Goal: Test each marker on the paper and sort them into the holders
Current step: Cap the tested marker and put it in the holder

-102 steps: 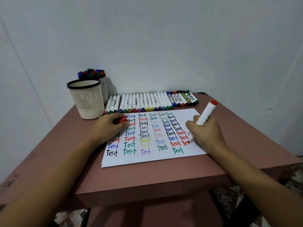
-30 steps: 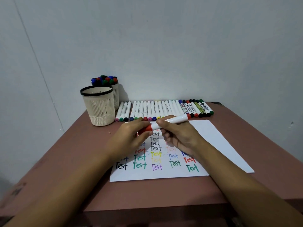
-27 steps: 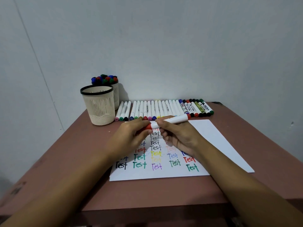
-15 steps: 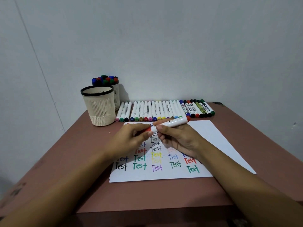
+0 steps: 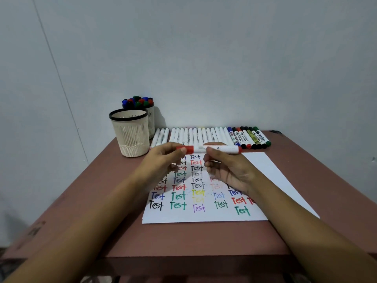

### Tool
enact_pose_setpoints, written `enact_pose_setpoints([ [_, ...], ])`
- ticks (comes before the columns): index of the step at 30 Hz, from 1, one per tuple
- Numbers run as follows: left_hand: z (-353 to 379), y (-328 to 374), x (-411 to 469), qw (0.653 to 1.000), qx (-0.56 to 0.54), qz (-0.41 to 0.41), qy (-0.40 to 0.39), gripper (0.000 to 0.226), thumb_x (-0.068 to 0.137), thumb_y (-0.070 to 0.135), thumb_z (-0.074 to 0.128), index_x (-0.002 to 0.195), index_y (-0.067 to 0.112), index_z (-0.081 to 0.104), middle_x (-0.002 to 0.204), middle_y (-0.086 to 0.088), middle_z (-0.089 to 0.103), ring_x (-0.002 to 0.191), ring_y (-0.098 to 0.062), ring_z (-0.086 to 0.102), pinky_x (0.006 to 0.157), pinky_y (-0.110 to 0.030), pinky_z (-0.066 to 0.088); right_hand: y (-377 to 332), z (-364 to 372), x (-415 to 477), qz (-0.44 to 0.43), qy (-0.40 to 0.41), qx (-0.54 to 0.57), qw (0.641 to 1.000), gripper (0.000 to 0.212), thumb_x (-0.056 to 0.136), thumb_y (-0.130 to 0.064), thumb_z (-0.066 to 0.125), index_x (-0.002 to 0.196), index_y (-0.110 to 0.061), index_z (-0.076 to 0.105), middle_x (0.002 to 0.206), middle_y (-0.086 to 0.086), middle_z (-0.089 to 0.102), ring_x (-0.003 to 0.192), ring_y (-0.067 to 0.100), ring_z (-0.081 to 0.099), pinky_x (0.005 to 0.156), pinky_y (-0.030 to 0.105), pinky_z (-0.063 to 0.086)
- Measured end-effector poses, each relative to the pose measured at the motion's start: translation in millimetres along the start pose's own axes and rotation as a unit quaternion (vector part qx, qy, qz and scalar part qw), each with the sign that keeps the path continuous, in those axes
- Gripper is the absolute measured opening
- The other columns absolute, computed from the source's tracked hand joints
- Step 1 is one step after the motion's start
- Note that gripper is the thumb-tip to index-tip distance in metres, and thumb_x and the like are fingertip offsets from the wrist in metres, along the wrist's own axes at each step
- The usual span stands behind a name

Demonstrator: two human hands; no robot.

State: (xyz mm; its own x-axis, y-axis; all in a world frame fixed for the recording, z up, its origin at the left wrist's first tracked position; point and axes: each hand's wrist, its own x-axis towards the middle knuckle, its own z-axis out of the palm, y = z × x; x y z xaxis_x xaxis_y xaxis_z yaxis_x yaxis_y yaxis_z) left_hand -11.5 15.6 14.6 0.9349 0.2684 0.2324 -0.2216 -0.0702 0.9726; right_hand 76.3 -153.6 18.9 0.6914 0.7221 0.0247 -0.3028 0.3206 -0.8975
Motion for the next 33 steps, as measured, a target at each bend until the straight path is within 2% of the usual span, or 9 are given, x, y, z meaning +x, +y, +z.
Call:
enact_pose_setpoints([
  [2,-3,8,-1,0.996,-0.080,0.013,0.041,0.011,0.090,0.006,0.050,0.089,0.007,0.060,0.065,0.002,0.060,0.061,-0.009,0.055,0.057,-0.018,0.050,-2,-4,3,-0.033,0.056,0.010,0.998,0.027,0.072,-0.024,0.068,0.093,-0.008,0.064,0.068,0.007,0.062,0.056,0.014,0.060,0.054,0.023,0.054],
  [4,-9,15,-1,0.988,-0.119,0.034,0.089,0.010,0.091,0.006,0.050,0.088,0.005,0.061,0.076,-0.005,0.065,0.069,-0.014,0.061,0.066,-0.021,0.055,-2,-10,5,-0.090,0.141,-0.124,0.978,0.025,0.086,-0.030,0.063,0.098,-0.009,0.065,0.074,0.004,0.063,0.066,0.015,0.060,0.064,0.028,0.053],
  [6,-15,24,0,0.986,-0.057,0.053,0.144,0.011,0.091,0.009,0.053,0.093,0.003,0.061,0.084,-0.007,0.069,0.076,-0.015,0.067,0.072,-0.025,0.057,4,-16,4,-0.152,0.205,-0.366,0.895,0.022,0.095,-0.027,0.055,0.105,-0.011,0.066,0.088,0.000,0.064,0.085,0.015,0.059,0.077,0.027,0.047],
  [8,-22,37,6,0.976,0.042,0.072,0.201,0.019,0.092,0.013,0.054,0.104,-0.001,0.059,0.094,-0.011,0.069,0.083,-0.018,0.069,0.076,-0.029,0.058,13,-20,3,-0.186,0.182,-0.553,0.791,0.029,0.096,-0.026,0.052,0.118,-0.011,0.064,0.112,0.003,0.063,0.108,0.016,0.055,0.089,0.023,0.040],
  [12,-51,74,30,0.924,0.168,0.150,0.309,0.015,0.089,0.016,0.058,0.103,0.012,0.057,0.098,-0.007,0.066,0.089,-0.017,0.067,0.078,-0.034,0.057,26,-22,6,-0.123,0.077,-0.711,0.688,0.042,0.097,-0.035,0.048,0.134,-0.014,0.054,0.139,0.004,0.049,0.130,0.018,0.041,0.105,0.025,0.030],
  [16,-84,105,64,0.881,0.255,0.167,0.362,0.012,0.089,0.014,0.054,0.101,0.016,0.051,0.102,-0.007,0.064,0.095,-0.021,0.063,0.080,-0.034,0.055,26,-18,4,-0.091,0.053,-0.735,0.670,0.043,0.098,-0.038,0.043,0.137,-0.020,0.050,0.146,0.001,0.042,0.134,0.017,0.036,0.109,0.027,0.028],
  [20,-105,117,92,0.856,0.308,0.150,0.388,0.021,0.092,0.010,0.049,0.112,0.007,0.052,0.107,-0.013,0.062,0.084,-0.019,0.058,0.064,-0.025,0.046,23,-16,3,-0.098,0.052,-0.744,0.659,0.044,0.099,-0.039,0.041,0.139,-0.023,0.047,0.145,-0.002,0.042,0.133,0.013,0.036,0.107,0.023,0.027],
  [26,-119,119,115,0.821,0.412,0.127,0.374,0.032,0.094,0.004,0.040,0.124,0.005,0.052,0.121,-0.015,0.056,0.092,-0.014,0.045,0.072,-0.023,0.037,23,-16,7,-0.121,0.050,-0.751,0.648,0.044,0.099,-0.040,0.040,0.139,-0.024,0.047,0.141,-0.005,0.044,0.130,0.012,0.038,0.105,0.021,0.027],
  [33,-131,101,133,0.807,0.478,0.073,0.340,0.035,0.093,0.003,0.042,0.126,0.004,0.052,0.124,-0.018,0.055,0.110,-0.032,0.052,0.080,-0.030,0.039,25,-19,10,-0.127,0.052,-0.752,0.645,0.044,0.099,-0.041,0.039,0.139,-0.026,0.046,0.143,-0.006,0.043,0.132,0.011,0.035,0.107,0.022,0.025],
])
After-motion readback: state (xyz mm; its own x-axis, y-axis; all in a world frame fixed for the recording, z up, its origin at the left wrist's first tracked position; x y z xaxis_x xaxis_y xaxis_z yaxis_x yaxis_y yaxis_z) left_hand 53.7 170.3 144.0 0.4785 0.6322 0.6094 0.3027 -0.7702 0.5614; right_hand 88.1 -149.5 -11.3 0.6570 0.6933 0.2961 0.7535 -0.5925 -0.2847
